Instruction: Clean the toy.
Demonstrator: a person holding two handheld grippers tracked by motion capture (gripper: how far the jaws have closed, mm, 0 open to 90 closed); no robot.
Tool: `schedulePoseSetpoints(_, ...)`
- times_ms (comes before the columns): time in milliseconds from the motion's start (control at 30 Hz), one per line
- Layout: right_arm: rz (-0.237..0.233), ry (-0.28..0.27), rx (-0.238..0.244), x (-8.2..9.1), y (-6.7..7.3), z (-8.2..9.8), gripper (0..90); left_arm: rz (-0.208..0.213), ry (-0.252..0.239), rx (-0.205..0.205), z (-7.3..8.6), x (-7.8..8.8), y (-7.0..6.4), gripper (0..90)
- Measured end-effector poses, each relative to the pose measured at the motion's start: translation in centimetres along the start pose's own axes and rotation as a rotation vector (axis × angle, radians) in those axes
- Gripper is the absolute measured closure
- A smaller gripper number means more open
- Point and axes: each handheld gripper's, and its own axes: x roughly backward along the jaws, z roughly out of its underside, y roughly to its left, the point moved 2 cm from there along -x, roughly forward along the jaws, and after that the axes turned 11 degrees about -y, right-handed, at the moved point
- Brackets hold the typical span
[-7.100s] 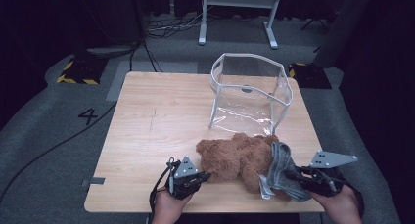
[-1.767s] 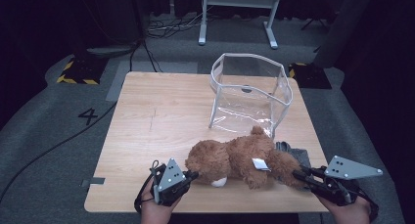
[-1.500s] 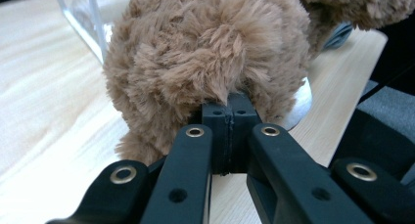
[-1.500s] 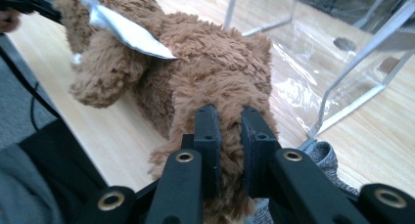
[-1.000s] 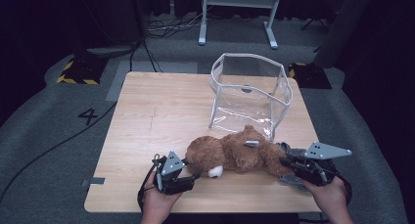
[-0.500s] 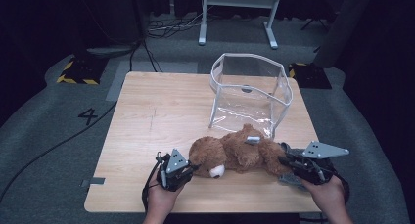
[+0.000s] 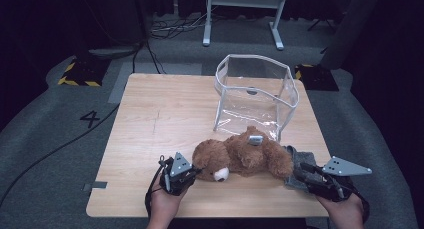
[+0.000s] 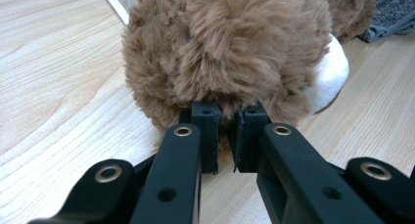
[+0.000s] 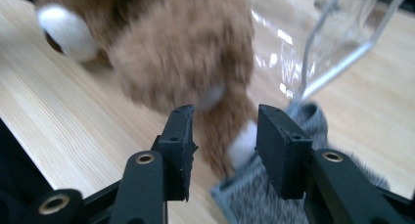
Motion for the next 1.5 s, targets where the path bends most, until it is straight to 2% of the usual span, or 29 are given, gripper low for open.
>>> schedulePoseSetpoints(67,-0.001,0.031,-0.009,-0.5,-0.2,0.9,57.9,-0.001,-0.001,-0.010,0.0,0.0,-0.1,82.7)
schedulePoseSetpoints(133,0.000,0.040,-0.012,-0.8,-0.3,1.2,57.8,-0.003,0.003,-0.015,0.0,0.0,-0.1,82.7)
schedulePoseSetpoints(267,-0.009,0.095,-0.015,-3.8,-0.5,2.7,57.6,0.004,0.004,-0.011,0.0,0.0,0.0,82.7)
schedulePoseSetpoints(500,-0.005,0.144,-0.003,-6.7,-0.6,3.5,56.9,0.004,0.004,-0.019,0.0,0.0,0.0,82.7)
schedulePoseSetpoints(567,0.012,0.156,0.001,-7.3,-0.6,3.6,60.0,0.004,0.005,-0.017,0.0,0.0,0.0,82.7)
schedulePoseSetpoints(667,0.013,0.182,0.004,-7.8,-0.5,3.5,80.8,0.004,0.003,-0.012,0.0,0.1,-0.2,82.8)
schedulePoseSetpoints(800,-0.003,0.201,0.009,-7.7,-0.3,3.2,85.4,0.001,-0.006,-0.022,-0.2,0.3,-0.2,82.9)
schedulePoseSetpoints(967,-0.028,0.187,0.003,-4.8,1.4,2.7,85.5,0.010,-0.017,-0.025,-0.3,0.9,-0.5,83.2)
schedulePoseSetpoints(1067,-0.036,0.192,-0.013,-3.1,2.1,3.2,85.4,0.042,-0.015,-0.034,0.1,1.2,-1.0,83.8)
schedulePoseSetpoints(1233,-0.048,0.203,-0.031,-1.3,2.8,4.8,84.9,0.062,0.000,-0.064,0.1,1.3,-2.2,84.7)
schedulePoseSetpoints(1300,-0.055,0.202,-0.023,-1.3,2.8,5.2,82.6,0.051,0.012,-0.084,0.2,1.2,-2.4,85.2)
schedulePoseSetpoints(1367,-0.048,0.201,-0.024,-1.5,2.4,5.6,79.2,0.056,0.012,-0.079,0.3,1.1,-2.4,85.4)
schedulePoseSetpoints(1500,-0.072,0.185,-0.026,-1.3,1.8,5.5,68.4,0.051,0.011,-0.073,0.3,1.0,-2.3,86.6)
